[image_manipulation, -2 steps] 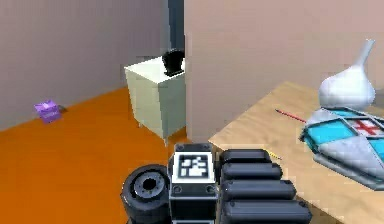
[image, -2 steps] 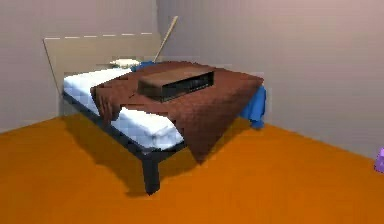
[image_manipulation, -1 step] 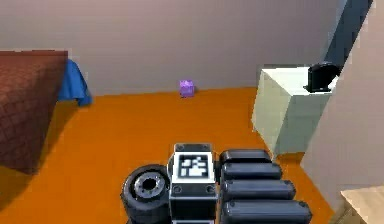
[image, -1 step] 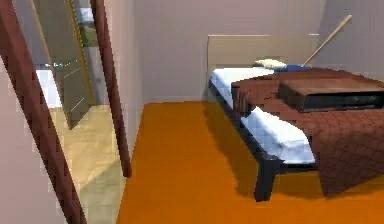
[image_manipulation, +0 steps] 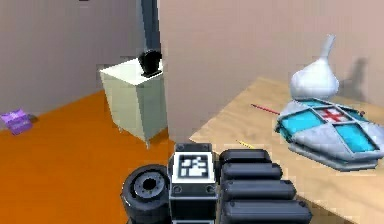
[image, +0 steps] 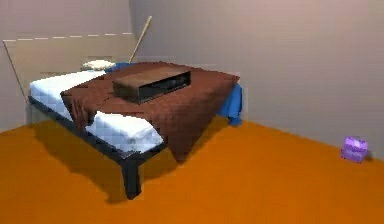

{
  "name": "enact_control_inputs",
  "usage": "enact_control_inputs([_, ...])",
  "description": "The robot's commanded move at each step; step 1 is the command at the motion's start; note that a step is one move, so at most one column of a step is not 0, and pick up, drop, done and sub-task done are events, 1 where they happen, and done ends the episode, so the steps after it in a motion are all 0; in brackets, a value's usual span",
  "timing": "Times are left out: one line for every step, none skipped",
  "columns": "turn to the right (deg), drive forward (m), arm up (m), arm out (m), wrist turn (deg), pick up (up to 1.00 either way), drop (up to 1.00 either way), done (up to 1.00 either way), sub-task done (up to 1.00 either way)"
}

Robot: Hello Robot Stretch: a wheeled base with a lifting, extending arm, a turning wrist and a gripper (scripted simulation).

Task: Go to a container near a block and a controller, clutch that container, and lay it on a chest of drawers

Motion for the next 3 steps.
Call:
enact_control_inputs([45.0,0.0,0.0,0.0,0.0,0.0,0.0,0.0,0.0])
enact_control_inputs([45.0,0.0,0.0,0.0,0.0,0.0,0.0,0.0,0.0])
enact_control_inputs([21.0,0.0,0.0,0.0,0.0,0.0,0.0,0.0,0.0])
